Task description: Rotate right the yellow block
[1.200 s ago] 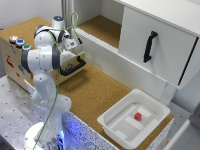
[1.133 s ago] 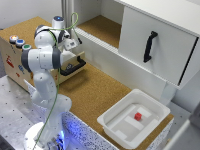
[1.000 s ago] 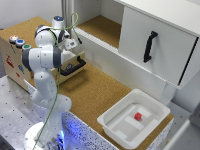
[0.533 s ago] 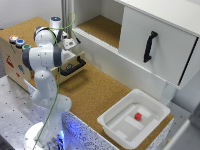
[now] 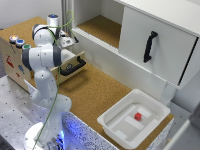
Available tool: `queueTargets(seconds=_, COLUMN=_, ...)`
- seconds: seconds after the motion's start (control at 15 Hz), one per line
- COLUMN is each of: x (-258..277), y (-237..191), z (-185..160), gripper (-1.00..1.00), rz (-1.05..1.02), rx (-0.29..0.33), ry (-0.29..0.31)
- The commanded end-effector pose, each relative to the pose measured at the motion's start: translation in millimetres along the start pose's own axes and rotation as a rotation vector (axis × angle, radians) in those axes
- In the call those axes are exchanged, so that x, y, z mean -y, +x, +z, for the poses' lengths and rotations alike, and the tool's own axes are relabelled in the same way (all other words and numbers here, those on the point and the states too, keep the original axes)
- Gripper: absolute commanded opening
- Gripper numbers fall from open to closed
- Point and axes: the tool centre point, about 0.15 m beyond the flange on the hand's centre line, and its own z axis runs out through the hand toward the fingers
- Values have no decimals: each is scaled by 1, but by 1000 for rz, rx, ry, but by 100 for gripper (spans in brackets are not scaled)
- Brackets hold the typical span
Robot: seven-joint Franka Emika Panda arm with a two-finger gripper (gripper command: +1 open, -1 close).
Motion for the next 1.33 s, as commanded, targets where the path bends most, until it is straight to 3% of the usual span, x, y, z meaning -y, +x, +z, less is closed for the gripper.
queueTargets(seconds=0.0, x=8, y=-36, z=-18, gripper=-100, rz=338, rx=-70, ry=61)
queueTargets(seconds=0.13, x=15, y=-40, z=-24, gripper=-100, rz=565, rx=-119, ry=14)
queueTargets(seconds=0.27, x=21, y=-42, z=-20, gripper=-100, rz=771, rx=-116, ry=-94)
queueTargets(seconds=0.47, x=13, y=-50, z=-9, gripper=-100, rz=987, rx=-170, ry=-187)
queueTargets(seconds=0.8, x=-13, y=-56, z=30, gripper=-100, rz=1137, rx=-242, ry=-120)
queueTargets(seconds=0.87, x=-21, y=-56, z=33, gripper=-100, rz=1160, rx=-266, ry=-87)
queueTargets(seconds=1.07, x=-35, y=-46, z=17, gripper=-100, rz=1133, rx=-282, ry=-73)
queueTargets(seconds=1.13, x=-34, y=-46, z=8, gripper=100, rz=1121, rx=-290, ry=-77)
queueTargets(seconds=1.27, x=-25, y=-50, z=-11, gripper=100, rz=1106, rx=-305, ry=-66)
